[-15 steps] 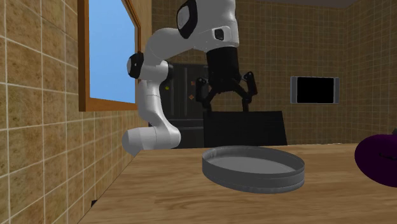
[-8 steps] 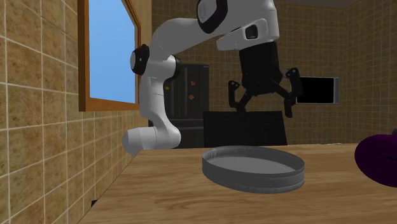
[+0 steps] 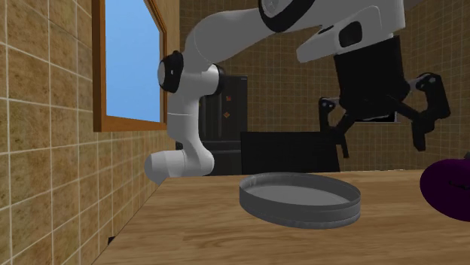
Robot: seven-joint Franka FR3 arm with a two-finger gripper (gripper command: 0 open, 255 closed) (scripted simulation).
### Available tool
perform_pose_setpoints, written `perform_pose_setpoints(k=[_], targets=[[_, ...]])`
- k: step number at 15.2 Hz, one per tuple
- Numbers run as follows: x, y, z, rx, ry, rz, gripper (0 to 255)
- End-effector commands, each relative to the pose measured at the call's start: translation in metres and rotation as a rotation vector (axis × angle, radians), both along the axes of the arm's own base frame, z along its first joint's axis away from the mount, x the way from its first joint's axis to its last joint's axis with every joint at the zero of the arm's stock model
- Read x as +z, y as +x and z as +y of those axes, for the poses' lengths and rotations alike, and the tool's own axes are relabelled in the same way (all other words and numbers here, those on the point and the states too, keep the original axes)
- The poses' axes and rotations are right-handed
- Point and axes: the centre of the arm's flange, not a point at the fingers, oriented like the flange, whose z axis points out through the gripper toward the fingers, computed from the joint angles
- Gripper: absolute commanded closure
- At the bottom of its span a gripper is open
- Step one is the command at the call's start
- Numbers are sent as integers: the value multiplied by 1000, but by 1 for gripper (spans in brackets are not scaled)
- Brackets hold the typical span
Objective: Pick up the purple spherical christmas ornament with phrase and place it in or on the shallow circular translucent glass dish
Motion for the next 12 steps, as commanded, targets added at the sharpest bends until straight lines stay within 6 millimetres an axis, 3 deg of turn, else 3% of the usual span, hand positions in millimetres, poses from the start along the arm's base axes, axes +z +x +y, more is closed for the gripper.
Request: perform_pose_setpoints(k=[1,5,12], targets=[[-6,28,-2,-78,31,27,0],[-19,71,-11,-206,83,71,0],[-52,70,6,-206,83,71,0]])
